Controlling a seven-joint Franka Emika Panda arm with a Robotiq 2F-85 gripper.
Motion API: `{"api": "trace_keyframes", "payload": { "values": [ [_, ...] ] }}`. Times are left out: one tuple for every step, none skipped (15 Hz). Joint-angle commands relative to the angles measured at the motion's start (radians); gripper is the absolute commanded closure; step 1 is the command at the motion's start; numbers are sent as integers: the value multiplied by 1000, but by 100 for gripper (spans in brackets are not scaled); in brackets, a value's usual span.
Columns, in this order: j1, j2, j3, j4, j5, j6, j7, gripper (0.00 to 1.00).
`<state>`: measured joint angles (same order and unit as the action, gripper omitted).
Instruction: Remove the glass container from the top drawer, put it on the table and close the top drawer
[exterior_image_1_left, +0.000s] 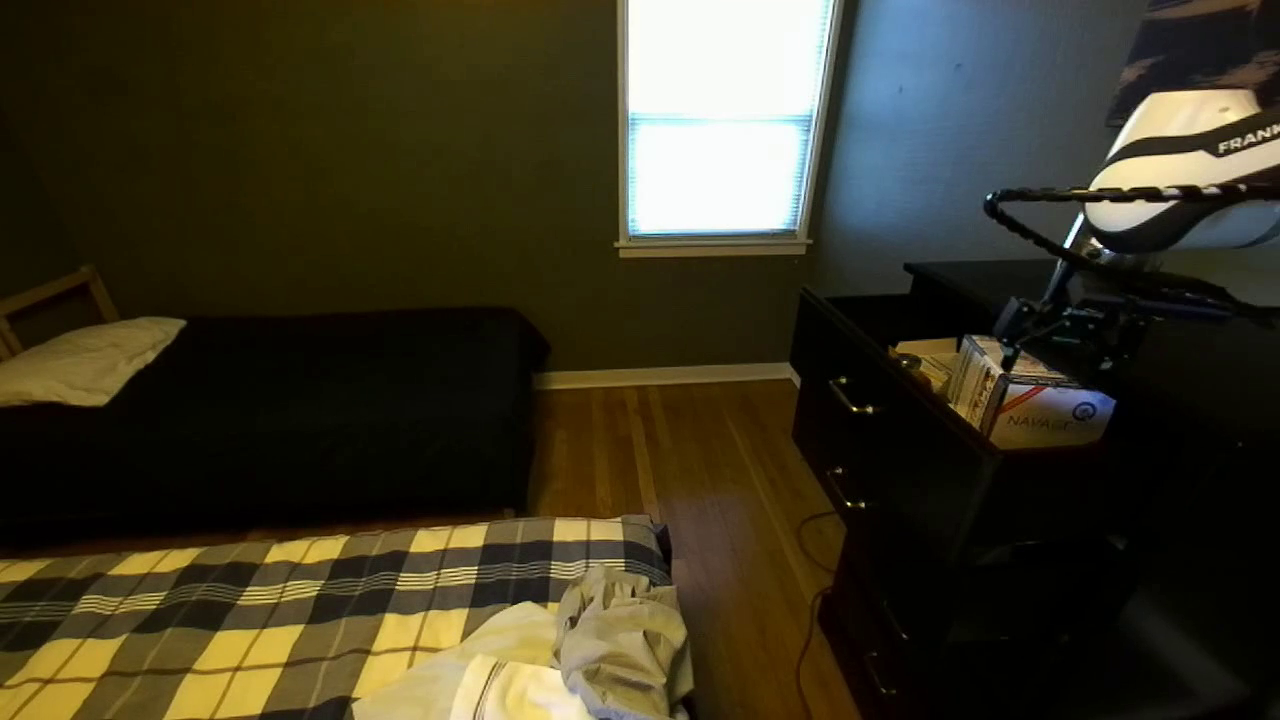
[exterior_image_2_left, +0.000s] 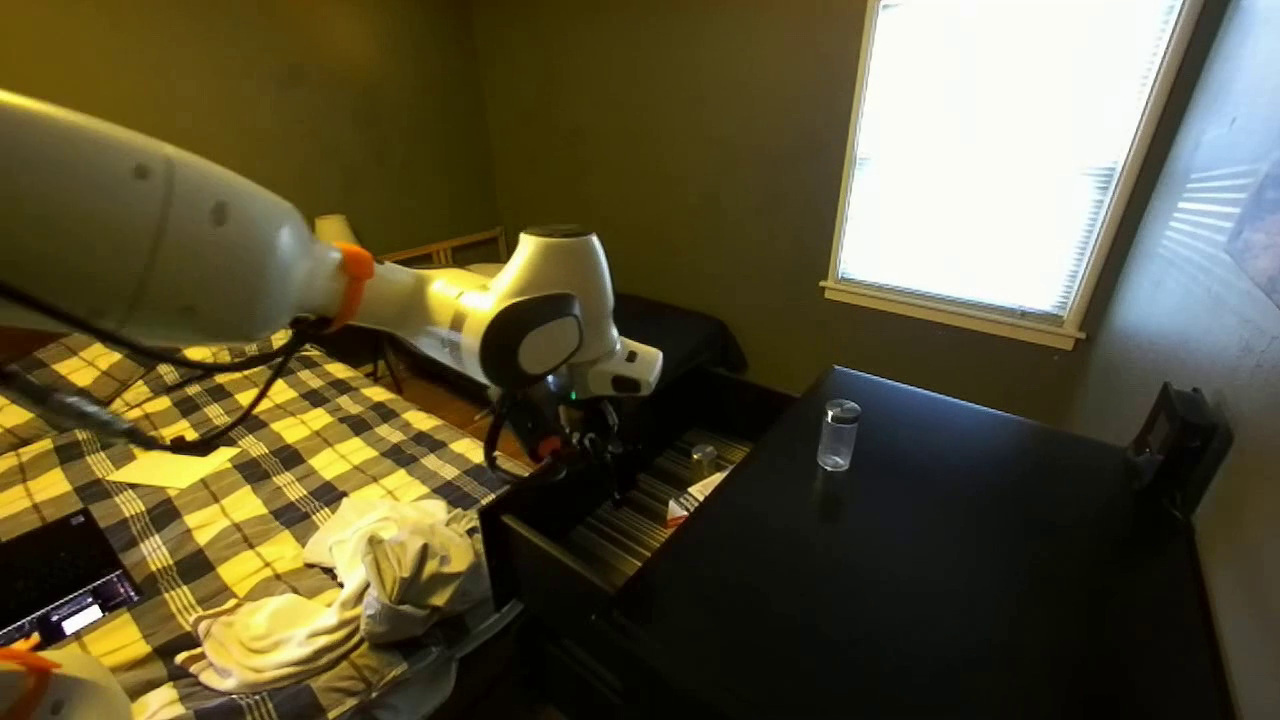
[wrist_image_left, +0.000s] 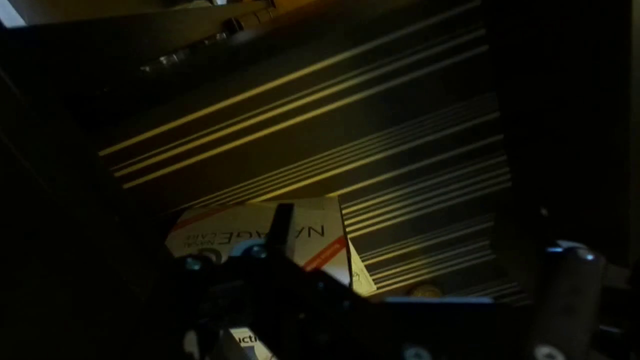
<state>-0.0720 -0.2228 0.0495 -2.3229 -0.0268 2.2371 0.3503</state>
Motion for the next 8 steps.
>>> {"api": "trace_keyframes", "payload": {
  "values": [
    [-20, 235, 21, 248, -40, -38, 221, 0],
    [0, 290, 4, 311, -44, -56, 279, 0],
    [13, 343, -3, 369, -47, -58, 339, 0],
    [27, 393, -13, 429, -47, -61, 399, 0],
    [44, 441, -23, 487, -63, -75, 467, 0],
    [64, 490, -34, 546, -75, -84, 536, 0],
    [55, 537, -13, 604, -89, -94, 609, 0],
    [73, 581, -19, 658, -103, -87, 682, 0]
  ]
}}
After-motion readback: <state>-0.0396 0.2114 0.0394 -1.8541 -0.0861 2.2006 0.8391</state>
